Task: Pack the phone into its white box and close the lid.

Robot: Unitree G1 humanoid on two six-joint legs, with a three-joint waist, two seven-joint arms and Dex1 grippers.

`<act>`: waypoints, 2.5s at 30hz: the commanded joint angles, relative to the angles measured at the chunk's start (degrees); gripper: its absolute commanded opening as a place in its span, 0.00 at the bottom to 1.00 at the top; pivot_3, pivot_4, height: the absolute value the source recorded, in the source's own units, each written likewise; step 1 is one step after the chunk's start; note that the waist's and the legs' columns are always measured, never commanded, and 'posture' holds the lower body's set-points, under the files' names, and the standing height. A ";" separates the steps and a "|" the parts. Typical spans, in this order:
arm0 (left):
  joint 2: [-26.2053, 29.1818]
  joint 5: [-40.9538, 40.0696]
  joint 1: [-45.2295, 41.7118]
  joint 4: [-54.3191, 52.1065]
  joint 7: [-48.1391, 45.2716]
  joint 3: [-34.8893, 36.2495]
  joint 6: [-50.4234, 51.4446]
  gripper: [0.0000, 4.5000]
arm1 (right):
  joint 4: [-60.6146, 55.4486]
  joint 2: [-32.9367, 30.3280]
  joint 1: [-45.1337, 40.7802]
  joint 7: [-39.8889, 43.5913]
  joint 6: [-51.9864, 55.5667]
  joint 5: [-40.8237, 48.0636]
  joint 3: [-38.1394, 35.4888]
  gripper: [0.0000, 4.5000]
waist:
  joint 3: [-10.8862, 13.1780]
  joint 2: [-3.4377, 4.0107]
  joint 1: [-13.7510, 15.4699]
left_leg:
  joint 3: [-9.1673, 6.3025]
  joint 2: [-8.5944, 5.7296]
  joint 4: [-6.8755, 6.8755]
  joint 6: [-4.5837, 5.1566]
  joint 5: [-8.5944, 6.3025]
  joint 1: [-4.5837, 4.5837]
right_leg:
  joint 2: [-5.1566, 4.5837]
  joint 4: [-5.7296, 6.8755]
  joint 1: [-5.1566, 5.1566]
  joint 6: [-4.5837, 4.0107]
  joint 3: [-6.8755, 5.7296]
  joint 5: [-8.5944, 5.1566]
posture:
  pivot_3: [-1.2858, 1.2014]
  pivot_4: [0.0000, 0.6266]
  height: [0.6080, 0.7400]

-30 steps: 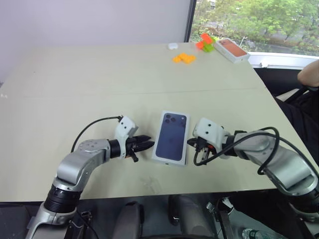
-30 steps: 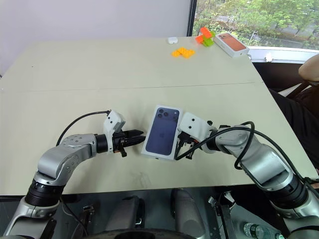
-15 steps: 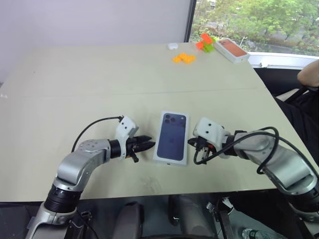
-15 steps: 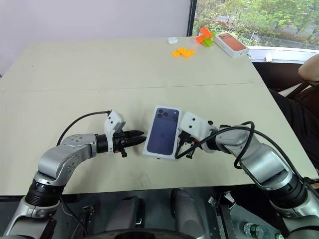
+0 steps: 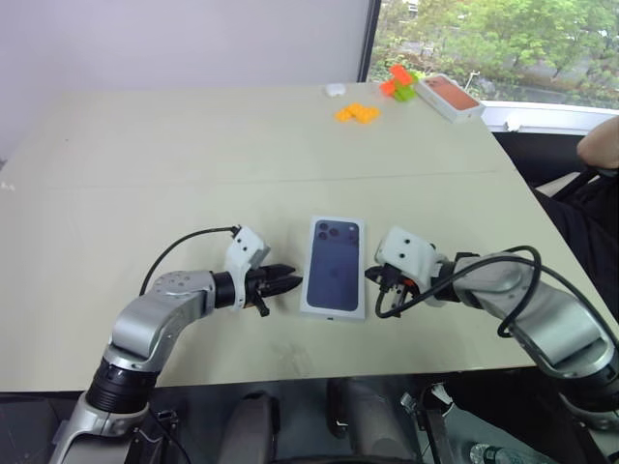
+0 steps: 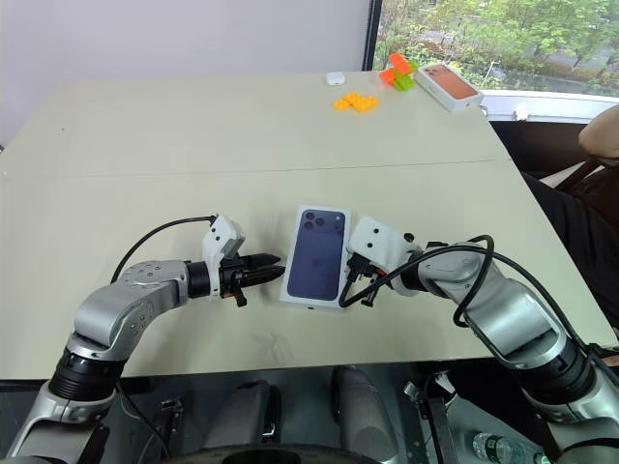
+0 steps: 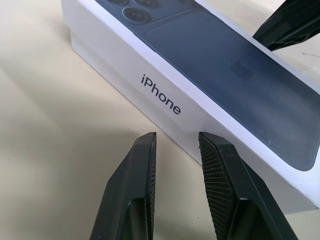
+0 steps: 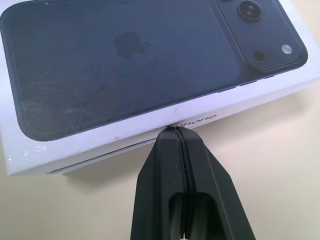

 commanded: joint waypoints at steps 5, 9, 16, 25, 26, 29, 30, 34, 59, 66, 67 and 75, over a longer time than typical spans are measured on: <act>-0.02 -2.32 -0.49 -3.03 -1.97 -0.17 -0.71 0.32 | -1.67 -0.29 -0.37 0.89 -1.64 0.58 -1.09 0.00 | 0.00 0.00 -0.01 | 0.00 0.00 0.00 0.00 0.00 0.00 | 0.00 0.00 0.00 0.00 0.00 0.00 | 0.52 0.24 1.00; 1.15 -3.32 -0.31 -3.25 -2.96 0.95 -0.36 0.32 | -1.06 -2.10 -0.46 1.94 -2.71 0.42 -2.50 0.00 | 0.00 0.00 -0.01 | 0.00 0.00 0.00 0.00 0.00 0.00 | 0.00 0.00 0.00 0.00 0.00 0.00 | 0.52 0.24 1.00; 2.11 -2.79 -0.67 -1.56 -3.20 1.91 -1.33 0.32 | -0.74 -4.41 0.11 4.08 -4.65 0.63 -4.40 0.00 | 0.00 0.00 -0.02 | 0.01 0.00 0.00 0.00 0.00 0.01 | 0.01 0.00 0.00 0.00 0.00 0.00 | 0.52 0.24 1.00; 0.98 -1.81 -1.34 0.10 -1.28 1.84 -2.99 0.32 | -2.30 -2.39 0.21 3.30 -3.54 0.77 -2.69 0.00 | 0.00 0.00 0.01 | 0.01 0.00 0.00 0.00 0.00 0.01 | 0.01 0.00 0.00 0.00 0.00 0.00 | 0.52 0.24 1.00; 0.69 -1.69 -1.49 0.45 -0.75 2.03 -2.96 0.32 | -2.46 -2.12 0.19 3.18 -3.35 0.82 -2.52 0.00 | 0.00 0.00 0.02 | 0.01 0.00 0.00 0.00 0.00 0.01 | 0.01 0.00 0.00 0.00 0.00 0.00 | 0.52 0.24 1.00; 0.33 -1.65 -1.85 1.21 -0.33 1.92 -3.11 0.32 | -2.31 -1.38 -0.11 2.75 -3.06 0.64 -1.94 0.00 | 0.00 -0.01 -0.01 | 0.01 0.00 0.01 0.00 0.00 0.01 | 0.00 0.00 0.00 0.00 0.00 0.00 | 0.52 0.24 1.00; 0.32 -1.63 -1.92 1.33 -0.30 1.75 -3.24 0.32 | -2.23 -1.22 -0.19 2.69 -3.01 0.57 -1.85 0.00 | 0.00 -0.01 -0.01 | 0.01 0.00 0.01 0.00 0.00 0.01 | 0.00 0.02 0.00 0.00 0.01 0.00 | 0.52 0.24 1.00; -0.01 -0.80 -2.16 1.85 0.17 0.59 -3.77 0.32 | -1.85 -0.70 -0.49 2.32 -2.87 0.26 -1.51 0.00 | 0.00 -0.01 -0.04 | 0.01 0.00 0.01 0.00 0.00 0.02 | 0.01 0.04 0.00 0.00 0.00 0.00 | 0.52 0.24 1.00; -0.10 4.20 -3.59 5.06 0.71 -1.35 -7.55 0.32 | 1.04 0.69 -1.54 0.03 -3.55 -1.09 -1.19 0.00 | 0.00 -0.01 -0.02 | 0.00 0.01 -0.04 0.00 0.00 0.69 | 0.01 -0.06 0.68 0.02 0.03 -0.24 | 0.52 0.24 1.00; -0.13 7.31 -4.34 6.11 0.16 -5.03 -9.26 0.32 | 1.23 1.67 -1.88 -0.47 -3.26 -1.37 -0.72 0.00 | 0.00 -0.01 -0.09 | 0.00 0.01 -0.04 0.00 0.00 0.70 | 0.02 -0.05 0.69 0.02 0.04 -0.25 | 0.52 0.24 1.00; -0.58 7.00 -4.51 6.10 0.05 -4.90 -9.15 0.32 | 1.18 1.80 -1.89 -0.51 -3.19 -1.37 -0.68 0.00 | 0.00 -0.01 -0.07 | 0.00 0.01 -0.04 0.00 0.00 0.70 | 0.02 -0.05 0.69 0.02 0.03 -0.25 | 0.52 0.24 1.00; -2.97 5.85 -5.35 6.10 0.33 -3.88 -8.21 0.32 | 1.05 2.19 -2.09 -0.73 -2.94 -1.21 -0.58 0.00 | 0.00 -0.01 -0.03 | 0.00 0.01 -0.04 0.00 0.00 0.69 | 0.01 -0.06 0.69 0.03 0.03 -0.24 | 0.52 0.24 1.00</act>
